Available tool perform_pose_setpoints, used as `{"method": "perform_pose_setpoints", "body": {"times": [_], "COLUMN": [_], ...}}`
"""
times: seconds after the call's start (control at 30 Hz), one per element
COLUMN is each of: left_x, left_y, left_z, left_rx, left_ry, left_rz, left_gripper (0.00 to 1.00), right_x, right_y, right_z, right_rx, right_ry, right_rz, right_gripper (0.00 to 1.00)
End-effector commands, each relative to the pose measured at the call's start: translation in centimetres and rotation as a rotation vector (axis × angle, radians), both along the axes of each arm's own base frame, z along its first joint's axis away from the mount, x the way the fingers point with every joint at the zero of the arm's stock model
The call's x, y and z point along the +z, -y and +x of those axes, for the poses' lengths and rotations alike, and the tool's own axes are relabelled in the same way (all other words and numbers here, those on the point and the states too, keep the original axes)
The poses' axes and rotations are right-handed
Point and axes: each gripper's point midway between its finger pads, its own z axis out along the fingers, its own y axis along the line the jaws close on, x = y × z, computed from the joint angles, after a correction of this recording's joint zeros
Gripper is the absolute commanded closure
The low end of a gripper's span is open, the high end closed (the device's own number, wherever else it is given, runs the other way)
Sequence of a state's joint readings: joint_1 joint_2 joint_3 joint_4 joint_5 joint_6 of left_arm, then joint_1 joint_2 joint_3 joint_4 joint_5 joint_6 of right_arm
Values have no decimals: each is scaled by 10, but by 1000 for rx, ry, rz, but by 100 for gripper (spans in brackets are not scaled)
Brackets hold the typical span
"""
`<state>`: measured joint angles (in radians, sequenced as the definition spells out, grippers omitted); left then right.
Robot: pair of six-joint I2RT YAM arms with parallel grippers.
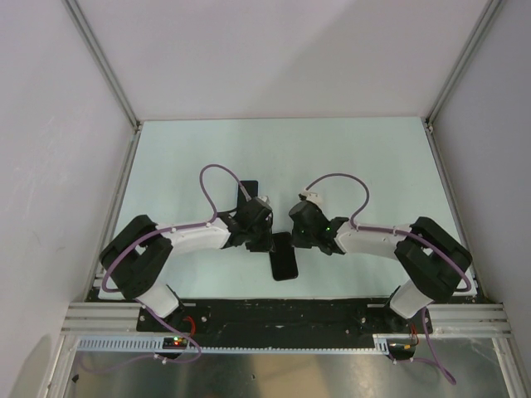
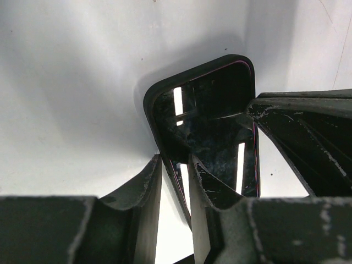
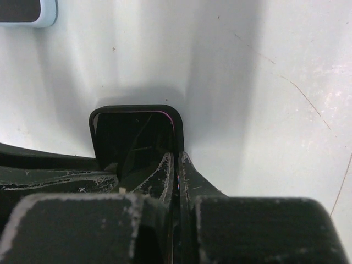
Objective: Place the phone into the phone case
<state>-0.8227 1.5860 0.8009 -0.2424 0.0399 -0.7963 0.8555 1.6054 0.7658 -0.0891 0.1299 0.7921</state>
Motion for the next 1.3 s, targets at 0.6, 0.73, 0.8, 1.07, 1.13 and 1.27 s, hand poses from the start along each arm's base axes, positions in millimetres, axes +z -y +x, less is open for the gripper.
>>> {"method": "perform_pose_setpoints", "body": {"times": [0.6, 0.73, 0.8, 1.07, 1.13, 1.27], "left_x": [-12, -12, -11, -6, -4, 0], "left_y": [-4, -4, -4, -3, -3, -2], "left_z": [-1, -2, -1, 0, 1, 3], "left_rx": [15, 11, 10, 11, 11, 16], "left_ry": [-26, -24, -21, -13, -9, 0], "left_rz": [51, 51, 49, 38, 34, 26], "left_gripper": [72, 72, 72, 72, 72, 72], "right_x": [-107, -102, -94, -56, -47, -29], "right_y": [38, 40, 39, 31, 28, 25], "right_z": [-89, -86, -80, -54, -49, -38], "right_rx": [101, 89, 82, 78, 83, 86], "right_ry": [-242, -230, -215, -163, -152, -130], "right_rz": [-384, -386, -372, -256, -225, -162], "right_gripper": [100, 100, 100, 100, 100, 98]}}
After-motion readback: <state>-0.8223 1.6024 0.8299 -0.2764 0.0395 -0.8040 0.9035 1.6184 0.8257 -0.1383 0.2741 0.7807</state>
